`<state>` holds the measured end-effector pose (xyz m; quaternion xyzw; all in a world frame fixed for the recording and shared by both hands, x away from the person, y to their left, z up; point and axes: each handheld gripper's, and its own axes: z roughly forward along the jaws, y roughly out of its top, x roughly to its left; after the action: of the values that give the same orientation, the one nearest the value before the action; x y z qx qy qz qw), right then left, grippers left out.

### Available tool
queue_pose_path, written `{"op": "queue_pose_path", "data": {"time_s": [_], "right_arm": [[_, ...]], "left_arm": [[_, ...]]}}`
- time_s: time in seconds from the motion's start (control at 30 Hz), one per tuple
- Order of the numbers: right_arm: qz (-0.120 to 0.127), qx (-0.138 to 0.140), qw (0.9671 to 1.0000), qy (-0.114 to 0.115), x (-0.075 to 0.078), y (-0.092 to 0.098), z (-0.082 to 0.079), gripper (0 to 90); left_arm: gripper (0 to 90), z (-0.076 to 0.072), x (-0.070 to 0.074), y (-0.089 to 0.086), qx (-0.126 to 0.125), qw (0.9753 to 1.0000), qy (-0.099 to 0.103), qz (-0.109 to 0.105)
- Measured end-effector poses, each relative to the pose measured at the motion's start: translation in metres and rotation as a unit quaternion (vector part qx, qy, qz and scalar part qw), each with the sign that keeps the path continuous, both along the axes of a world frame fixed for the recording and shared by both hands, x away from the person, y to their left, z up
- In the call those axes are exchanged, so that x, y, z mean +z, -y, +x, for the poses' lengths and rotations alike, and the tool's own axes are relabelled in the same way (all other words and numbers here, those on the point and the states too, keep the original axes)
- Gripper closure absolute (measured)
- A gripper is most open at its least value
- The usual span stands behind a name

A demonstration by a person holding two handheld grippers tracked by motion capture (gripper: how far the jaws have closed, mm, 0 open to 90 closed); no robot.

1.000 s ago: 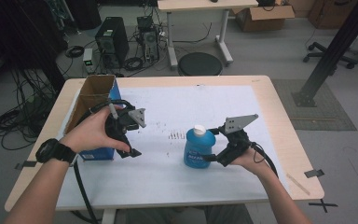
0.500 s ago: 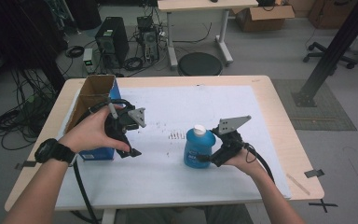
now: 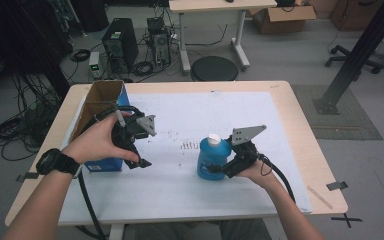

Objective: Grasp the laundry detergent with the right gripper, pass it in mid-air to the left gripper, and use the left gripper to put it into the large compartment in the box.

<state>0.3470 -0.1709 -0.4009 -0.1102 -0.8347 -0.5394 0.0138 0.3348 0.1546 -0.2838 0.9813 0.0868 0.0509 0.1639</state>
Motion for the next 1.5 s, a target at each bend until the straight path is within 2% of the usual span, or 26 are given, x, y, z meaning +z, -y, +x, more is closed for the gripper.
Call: {"op": "queue_pose_path", "data": {"time_s": [0.57, 1.07, 1.5], "right_arm": [[0.001, -0.008, 1.0, 0.006, -0.007, -0.004, -0.001, 27.2], [0.0, -0.007, 0.9997, 0.022, -0.009, -0.005, -0.002, 40.0], [0.004, -0.017, 0.9993, 0.034, -0.01, -0.005, -0.005, 41.5]], "left_arm": [[4.8, -0.001, 0.004, -0.001, 0.001, 1.0, 0.005, -0.004], [4.8, -0.001, 0.004, -0.002, 0.001, 1.0, 0.005, -0.004], [4.8, -0.001, 0.005, -0.001, 0.0, 1.0, 0.006, -0.004]]}}
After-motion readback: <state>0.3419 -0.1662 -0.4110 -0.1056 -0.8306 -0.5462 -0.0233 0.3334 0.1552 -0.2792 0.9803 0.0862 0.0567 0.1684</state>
